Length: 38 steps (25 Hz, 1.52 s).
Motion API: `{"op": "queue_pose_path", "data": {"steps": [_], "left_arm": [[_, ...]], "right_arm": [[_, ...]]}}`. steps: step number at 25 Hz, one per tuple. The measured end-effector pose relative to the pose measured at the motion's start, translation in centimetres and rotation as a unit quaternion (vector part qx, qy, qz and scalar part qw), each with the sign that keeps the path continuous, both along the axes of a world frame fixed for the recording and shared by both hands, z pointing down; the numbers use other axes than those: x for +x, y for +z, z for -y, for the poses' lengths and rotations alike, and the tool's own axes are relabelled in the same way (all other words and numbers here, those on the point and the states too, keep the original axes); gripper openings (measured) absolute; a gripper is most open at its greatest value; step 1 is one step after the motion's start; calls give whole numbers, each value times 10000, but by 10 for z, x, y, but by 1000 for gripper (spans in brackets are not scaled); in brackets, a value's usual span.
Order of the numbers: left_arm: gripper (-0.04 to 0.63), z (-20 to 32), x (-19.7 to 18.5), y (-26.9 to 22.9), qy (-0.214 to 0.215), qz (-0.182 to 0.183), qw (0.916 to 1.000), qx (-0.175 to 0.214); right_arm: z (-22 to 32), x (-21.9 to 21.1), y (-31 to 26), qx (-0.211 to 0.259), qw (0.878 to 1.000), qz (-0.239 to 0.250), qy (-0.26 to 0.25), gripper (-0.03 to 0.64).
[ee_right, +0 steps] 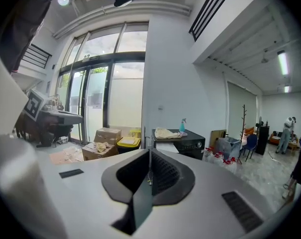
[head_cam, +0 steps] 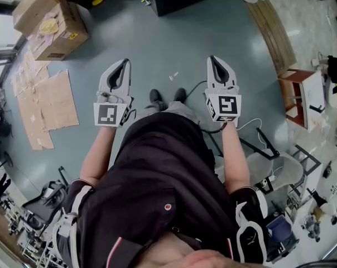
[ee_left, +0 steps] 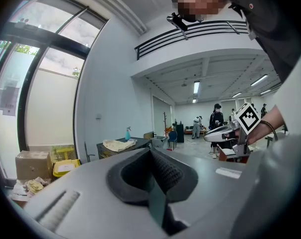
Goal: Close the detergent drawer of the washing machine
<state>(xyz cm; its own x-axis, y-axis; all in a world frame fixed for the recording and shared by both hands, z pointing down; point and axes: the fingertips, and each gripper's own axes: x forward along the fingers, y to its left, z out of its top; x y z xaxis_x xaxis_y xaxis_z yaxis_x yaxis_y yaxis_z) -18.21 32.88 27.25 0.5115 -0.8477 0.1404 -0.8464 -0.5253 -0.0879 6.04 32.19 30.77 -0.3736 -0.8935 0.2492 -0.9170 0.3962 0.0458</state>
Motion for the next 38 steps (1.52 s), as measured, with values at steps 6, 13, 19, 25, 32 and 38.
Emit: {"op": "queue_pose_path", "data": {"steps": [6, 13, 19, 25, 32, 38], "left_arm": [[0, 3, -8, -4, 70, -12, 10000, 36], [0, 5, -16, -11, 226, -35, 9996, 134], [0, 8, -28, -10, 416, -25, 9989, 230], [0, 15, -28, -19, 563, -251, 9975, 355], [0, 36, -20, -16, 676, -245, 9965, 421], [0, 77, -1, -15, 678, -248, 9963, 465]], "right_arm": [[10, -13, -1, -56, 9995, 276, -164, 252], [22, -24, -5, -51, 9986, 517, -127, 434], [32, -33, -7, 63, 9987, 498, -7, 434], [49, -39, 5, -119, 9965, 816, 108, 428], [89, -41, 24, -394, 9905, 1310, 154, 413], [143, -28, 45, -640, 9773, 2009, 196, 397]]}}
